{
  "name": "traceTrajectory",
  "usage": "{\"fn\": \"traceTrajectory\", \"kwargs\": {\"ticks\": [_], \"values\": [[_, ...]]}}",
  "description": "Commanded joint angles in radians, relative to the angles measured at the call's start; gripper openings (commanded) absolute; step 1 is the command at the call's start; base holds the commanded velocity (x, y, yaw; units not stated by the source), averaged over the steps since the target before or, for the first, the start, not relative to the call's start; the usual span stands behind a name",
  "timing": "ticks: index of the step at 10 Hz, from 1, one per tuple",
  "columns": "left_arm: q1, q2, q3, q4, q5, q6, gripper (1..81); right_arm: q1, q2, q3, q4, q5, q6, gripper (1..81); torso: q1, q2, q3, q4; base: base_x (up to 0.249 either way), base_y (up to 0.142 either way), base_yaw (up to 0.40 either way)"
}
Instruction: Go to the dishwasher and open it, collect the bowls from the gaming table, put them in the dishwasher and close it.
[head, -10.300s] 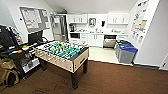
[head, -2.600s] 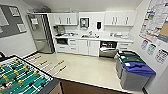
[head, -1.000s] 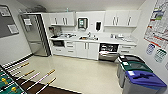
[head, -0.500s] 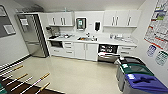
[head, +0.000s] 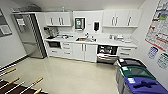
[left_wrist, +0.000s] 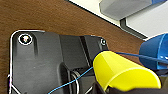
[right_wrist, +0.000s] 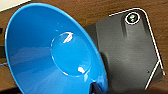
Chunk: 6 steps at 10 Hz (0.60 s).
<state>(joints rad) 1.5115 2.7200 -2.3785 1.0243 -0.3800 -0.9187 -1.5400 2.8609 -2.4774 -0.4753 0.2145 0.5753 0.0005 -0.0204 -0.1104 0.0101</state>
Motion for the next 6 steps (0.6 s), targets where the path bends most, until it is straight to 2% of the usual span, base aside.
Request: {"fn": "traceTrajectory", "kwargs": {"ticks": [1,5,6], "values": [[-0.033,-0.023,0.007,0.01,0.016,0.0,1.0,0.021,0.004,0.02,-0.037,-0.041,-0.015,1.0,0.0,0.0,0.0,0.0,0.161,-0.091,0.0],[-0.033,-0.023,0.007,0.01,0.016,0.0,1.0,0.02,0.004,0.02,-0.035,-0.041,-0.015,1.0,0.0,0.0,0.0,0.0,0.161,-0.084,0.0],[-0.033,-0.023,0.007,0.01,0.016,0.0,1.0,0.02,0.004,0.02,-0.037,-0.041,-0.015,1.0,0.0,0.0,0.0,0.0,0.162,0.0,0.0]]}}
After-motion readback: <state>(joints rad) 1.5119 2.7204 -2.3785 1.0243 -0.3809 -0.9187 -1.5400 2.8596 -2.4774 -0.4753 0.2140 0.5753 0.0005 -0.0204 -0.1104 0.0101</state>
